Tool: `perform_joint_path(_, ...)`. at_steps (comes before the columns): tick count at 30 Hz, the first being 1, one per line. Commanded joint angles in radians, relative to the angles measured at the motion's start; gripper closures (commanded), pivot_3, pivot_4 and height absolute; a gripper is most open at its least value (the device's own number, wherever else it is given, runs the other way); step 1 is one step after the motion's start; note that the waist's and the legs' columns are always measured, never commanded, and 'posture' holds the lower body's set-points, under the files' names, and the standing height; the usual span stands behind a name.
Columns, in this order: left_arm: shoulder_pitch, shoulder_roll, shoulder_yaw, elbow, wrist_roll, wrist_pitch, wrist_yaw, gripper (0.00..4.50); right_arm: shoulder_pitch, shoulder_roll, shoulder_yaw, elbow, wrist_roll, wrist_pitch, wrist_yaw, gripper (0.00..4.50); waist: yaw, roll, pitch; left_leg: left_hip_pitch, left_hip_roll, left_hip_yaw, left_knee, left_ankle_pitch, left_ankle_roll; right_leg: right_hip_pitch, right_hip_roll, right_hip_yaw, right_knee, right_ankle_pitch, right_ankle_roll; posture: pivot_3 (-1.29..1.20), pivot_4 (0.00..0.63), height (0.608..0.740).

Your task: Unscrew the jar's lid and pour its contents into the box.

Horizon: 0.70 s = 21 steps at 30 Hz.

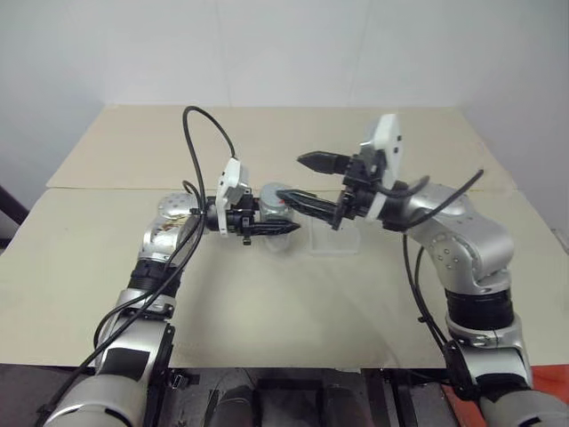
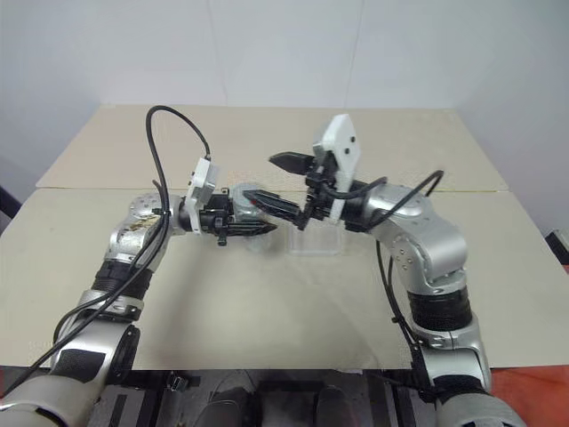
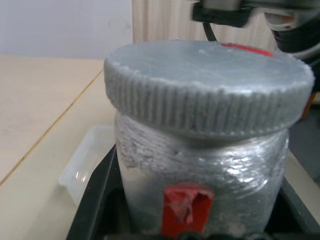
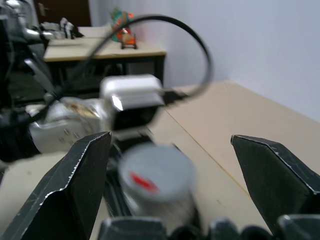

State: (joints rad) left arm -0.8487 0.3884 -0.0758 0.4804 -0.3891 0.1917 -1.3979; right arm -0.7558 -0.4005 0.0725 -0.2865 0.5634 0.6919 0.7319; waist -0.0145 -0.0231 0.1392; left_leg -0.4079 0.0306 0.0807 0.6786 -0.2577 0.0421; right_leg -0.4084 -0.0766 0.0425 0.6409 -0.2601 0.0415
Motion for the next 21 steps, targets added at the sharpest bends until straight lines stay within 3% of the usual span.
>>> perform_joint_path(1, -0.033, -0.003, 0.016, -0.002, -0.002, -0.023, 0.000, 2.57, -0.036, 0.012, 0.033, 0.017, -0.036, -0.007, -0.016, 0.03, 0.000, 0.000, 0.000, 0.000, 0.000, 0.000, 0.000, 0.000, 0.000, 0.000, 0.000, 0.000, 0.000, 0.000, 0.000, 0.00, 0.150, 0.740)
perform_joint_path(8, -0.028, -0.015, 0.022, -0.019, -0.018, -0.023, -0.003, 2.57, -0.087, 0.044, 0.072, 0.110, -0.094, -0.042, -0.013, 0.03, 0.000, 0.000, 0.000, 0.000, 0.000, 0.000, 0.000, 0.000, 0.000, 0.000, 0.000, 0.000, 0.000, 0.000, 0.000, 0.00, 0.150, 0.740)
perform_joint_path(21, 0.014, 0.014, 0.044, -0.077, -0.037, -0.001, -0.012, 2.57, -0.097, 0.016, 0.007, 0.213, -0.088, -0.083, 0.095, 0.03, -0.001, 0.000, 0.000, 0.000, 0.000, 0.000, 0.000, 0.000, 0.000, 0.000, 0.000, 0.000, 0.000, 0.000, 0.000, 0.00, 0.150, 0.740)
